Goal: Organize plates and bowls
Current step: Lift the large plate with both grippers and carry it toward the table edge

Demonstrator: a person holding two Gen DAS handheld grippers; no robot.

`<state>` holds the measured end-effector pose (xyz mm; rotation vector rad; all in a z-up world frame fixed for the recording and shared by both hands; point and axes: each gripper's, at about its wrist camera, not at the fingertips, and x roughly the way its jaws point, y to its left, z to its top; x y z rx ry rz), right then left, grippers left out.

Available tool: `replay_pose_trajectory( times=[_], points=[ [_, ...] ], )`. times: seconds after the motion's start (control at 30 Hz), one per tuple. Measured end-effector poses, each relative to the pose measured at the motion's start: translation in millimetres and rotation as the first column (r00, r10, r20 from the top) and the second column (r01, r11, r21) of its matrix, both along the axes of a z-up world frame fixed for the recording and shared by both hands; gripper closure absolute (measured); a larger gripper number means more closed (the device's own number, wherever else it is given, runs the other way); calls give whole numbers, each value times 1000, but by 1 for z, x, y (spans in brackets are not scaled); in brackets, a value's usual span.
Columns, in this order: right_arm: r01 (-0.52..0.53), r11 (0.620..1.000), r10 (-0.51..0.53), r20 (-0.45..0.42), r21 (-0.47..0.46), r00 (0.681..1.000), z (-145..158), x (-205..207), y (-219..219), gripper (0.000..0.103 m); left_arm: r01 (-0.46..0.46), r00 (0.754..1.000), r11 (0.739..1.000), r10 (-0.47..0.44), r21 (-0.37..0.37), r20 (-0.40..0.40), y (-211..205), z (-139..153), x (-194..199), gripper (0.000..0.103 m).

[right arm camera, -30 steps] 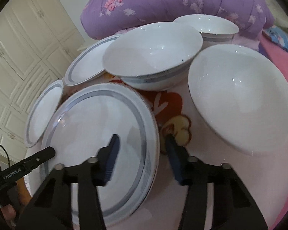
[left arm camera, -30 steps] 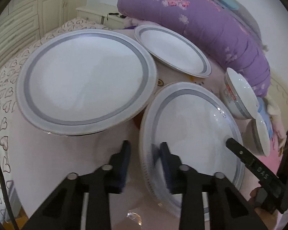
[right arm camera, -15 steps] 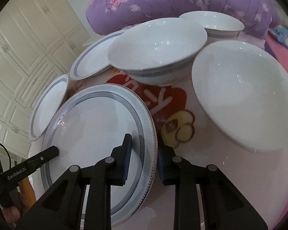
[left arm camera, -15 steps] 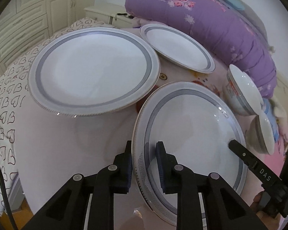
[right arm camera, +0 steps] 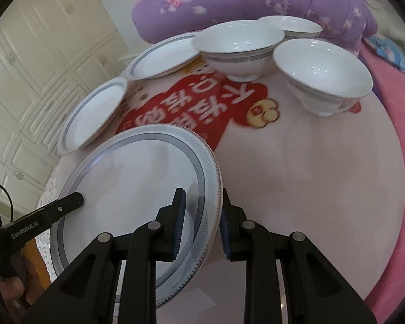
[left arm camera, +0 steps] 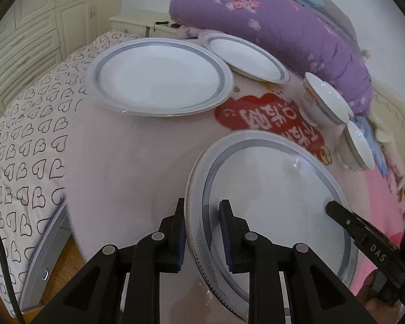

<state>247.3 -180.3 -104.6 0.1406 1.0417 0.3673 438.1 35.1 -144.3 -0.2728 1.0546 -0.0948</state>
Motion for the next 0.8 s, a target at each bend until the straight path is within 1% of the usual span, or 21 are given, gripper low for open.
replay_pose_trajectory(
  times=[0.1,0.13,0.2,0.27,0.33,0.43,0.57,0.8],
  points=[
    [-21,1000,22,13,-16,1000,5,-11,15,79,-16,1000,1000,16,9,17,13,5,-9,85],
    [-29,999,29,18,-15,999,8,-14,19,79,-21,1000,1000,21,7,22,18,14,-19,85],
    [-36,999,36,19,-9,999,8,-16,24,79,-32,999,999,31,3,32,21,19,-28,85],
    [-48,998,49,30,-32,998,8,-21,29,79,-32,999,999,32,11,35,24,22,-37,85],
    [-57,998,58,24,-37,998,6,-23,32,79,-32,999,999,32,8,27,27,20,-44,85],
    [-71,997,72,9,-36,997,3,-26,32,79,-35,999,999,35,-16,7,31,17,-53,85],
    [-86,995,87,6,-49,996,1,-28,34,79,-44,999,999,44,-19,8,41,23,-72,84],
    [-97,994,97,-19,-47,995,-10,-26,33,79,-43,999,999,43,-6,6,40,20,-77,83]
  ],
)
